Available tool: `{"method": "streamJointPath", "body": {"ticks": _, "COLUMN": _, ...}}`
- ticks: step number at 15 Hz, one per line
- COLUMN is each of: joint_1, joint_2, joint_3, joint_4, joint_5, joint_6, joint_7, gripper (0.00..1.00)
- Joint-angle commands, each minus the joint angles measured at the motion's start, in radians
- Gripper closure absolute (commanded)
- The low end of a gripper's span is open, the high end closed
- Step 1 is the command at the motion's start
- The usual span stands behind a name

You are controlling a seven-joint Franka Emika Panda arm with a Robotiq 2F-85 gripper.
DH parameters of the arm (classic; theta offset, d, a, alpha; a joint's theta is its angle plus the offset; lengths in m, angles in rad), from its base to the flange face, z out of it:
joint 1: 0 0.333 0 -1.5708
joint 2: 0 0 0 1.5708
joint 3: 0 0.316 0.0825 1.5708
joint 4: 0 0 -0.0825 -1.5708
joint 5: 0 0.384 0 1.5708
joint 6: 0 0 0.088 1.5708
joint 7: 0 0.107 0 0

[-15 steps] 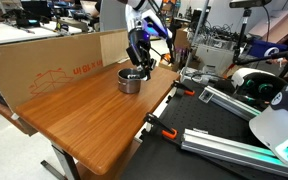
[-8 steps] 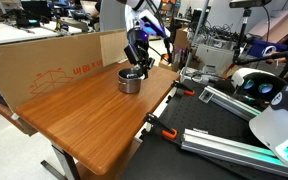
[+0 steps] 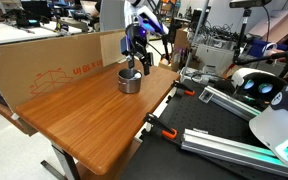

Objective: Put the black marker inside the silver pot

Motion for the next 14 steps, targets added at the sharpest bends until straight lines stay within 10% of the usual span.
{"method": "streamJointPath", "body": {"ticks": 1, "joint_1": -0.009, "joint_2": -0.029, "joint_3": 0.001, "joint_4": -0.017, "joint_5": 0.012, "joint_6": 0.014, "joint_7": -0.029, "gripper": 0.0}}
{"method": "streamJointPath", "body": {"ticks": 14, "joint_1": 0.027, "joint_2": -0.299, "joint_3": -0.01, "joint_4": -0.208, "joint_5": 0.001, "joint_6": 0.214, "joint_7": -0.012, "gripper": 0.0}}
